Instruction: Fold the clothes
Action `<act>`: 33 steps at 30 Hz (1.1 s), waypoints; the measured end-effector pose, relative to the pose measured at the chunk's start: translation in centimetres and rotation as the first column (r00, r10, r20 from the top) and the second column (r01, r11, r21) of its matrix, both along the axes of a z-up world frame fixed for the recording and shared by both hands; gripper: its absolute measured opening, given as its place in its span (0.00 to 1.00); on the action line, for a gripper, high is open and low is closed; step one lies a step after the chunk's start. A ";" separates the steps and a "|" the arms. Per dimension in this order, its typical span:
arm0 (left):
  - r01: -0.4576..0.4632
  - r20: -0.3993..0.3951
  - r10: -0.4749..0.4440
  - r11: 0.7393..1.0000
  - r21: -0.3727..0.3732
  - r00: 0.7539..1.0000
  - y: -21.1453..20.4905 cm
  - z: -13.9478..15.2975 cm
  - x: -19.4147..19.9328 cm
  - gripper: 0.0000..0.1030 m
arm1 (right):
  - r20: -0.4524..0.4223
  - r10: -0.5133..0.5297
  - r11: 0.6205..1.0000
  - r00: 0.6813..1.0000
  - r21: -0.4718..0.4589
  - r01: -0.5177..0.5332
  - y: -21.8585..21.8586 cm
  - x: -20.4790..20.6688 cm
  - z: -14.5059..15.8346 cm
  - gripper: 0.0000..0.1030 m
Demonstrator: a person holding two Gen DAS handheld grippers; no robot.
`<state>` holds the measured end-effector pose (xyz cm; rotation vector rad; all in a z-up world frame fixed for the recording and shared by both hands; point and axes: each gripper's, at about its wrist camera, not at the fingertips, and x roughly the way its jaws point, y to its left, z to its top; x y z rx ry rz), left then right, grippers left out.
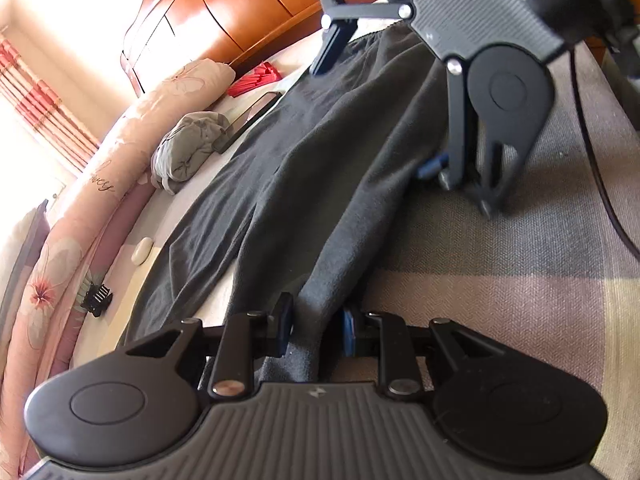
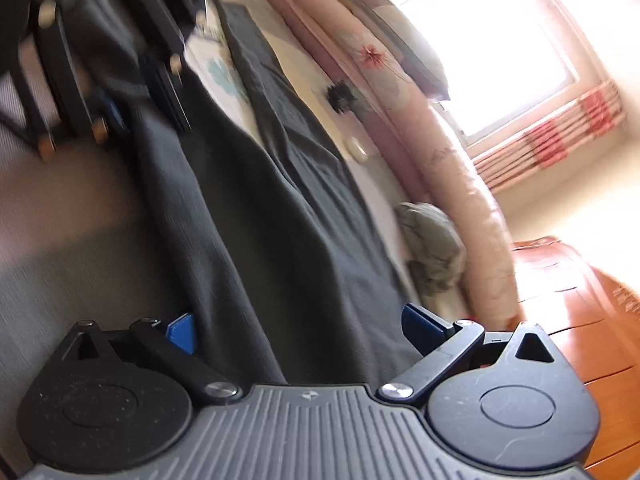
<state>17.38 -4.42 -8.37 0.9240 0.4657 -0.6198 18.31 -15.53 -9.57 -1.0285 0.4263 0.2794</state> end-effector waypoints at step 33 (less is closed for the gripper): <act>0.018 -0.220 -0.048 0.990 -0.137 0.974 1.5 3.4 -2.4 0.01 | -0.424 0.201 0.975 0.883 -0.003 -0.223 -3.5 -3.5 3.4 0.08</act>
